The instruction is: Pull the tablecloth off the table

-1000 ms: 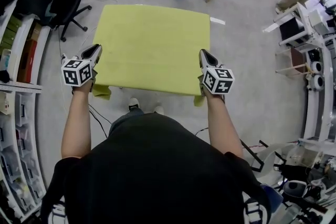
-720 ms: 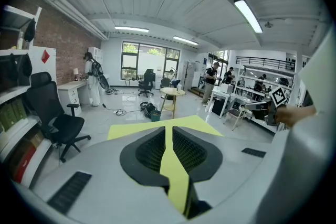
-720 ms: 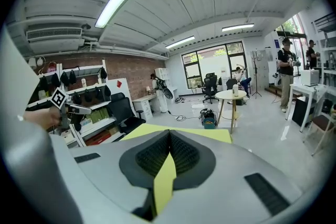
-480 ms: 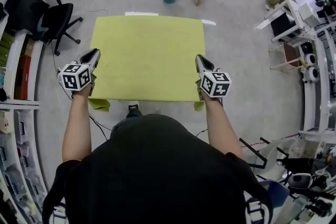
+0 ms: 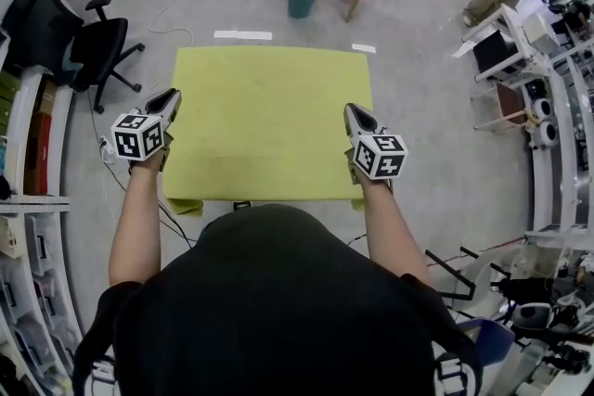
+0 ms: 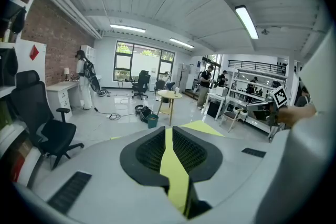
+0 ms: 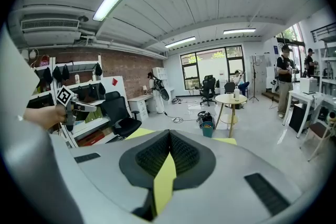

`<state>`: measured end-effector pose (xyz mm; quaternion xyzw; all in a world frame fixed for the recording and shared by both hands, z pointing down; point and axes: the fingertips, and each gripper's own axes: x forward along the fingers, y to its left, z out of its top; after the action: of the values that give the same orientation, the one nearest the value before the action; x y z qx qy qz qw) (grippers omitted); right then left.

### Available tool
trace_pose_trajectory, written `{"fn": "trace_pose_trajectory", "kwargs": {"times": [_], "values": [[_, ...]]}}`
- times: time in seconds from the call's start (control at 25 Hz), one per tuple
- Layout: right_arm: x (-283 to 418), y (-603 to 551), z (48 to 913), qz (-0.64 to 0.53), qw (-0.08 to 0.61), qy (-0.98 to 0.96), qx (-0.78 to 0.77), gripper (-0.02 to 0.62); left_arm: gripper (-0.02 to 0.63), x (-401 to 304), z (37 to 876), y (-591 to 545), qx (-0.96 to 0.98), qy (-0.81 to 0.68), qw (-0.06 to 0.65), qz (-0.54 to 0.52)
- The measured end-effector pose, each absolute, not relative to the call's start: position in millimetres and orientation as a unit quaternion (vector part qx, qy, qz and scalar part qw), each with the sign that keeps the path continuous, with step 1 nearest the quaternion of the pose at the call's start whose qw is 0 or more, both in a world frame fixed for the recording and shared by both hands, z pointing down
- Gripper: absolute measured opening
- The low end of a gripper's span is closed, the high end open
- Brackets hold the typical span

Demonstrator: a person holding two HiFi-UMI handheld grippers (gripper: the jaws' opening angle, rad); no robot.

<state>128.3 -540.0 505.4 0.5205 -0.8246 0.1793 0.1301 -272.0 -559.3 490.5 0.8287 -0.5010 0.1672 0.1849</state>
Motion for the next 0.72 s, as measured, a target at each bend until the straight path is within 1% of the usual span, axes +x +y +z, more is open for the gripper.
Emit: {"fn": "trace_pose_trajectory", "kwargs": {"times": [0.16,0.52,0.72], "values": [[94,-556,501,0.173,0.133,-0.822,0.526,0.018,0.059,-305,494,-582,0.834,-0.492,0.187,0.166],[42,-573,494,0.169,0.136,-0.807,0.550,0.018,0.058,-358,503,-616,0.845,-0.470,0.195,0.165],[41,-577,492,0.172,0.136,-0.798,0.561,0.018,0.058,-362,507,-624,0.849,-0.461,0.198,0.168]]}}
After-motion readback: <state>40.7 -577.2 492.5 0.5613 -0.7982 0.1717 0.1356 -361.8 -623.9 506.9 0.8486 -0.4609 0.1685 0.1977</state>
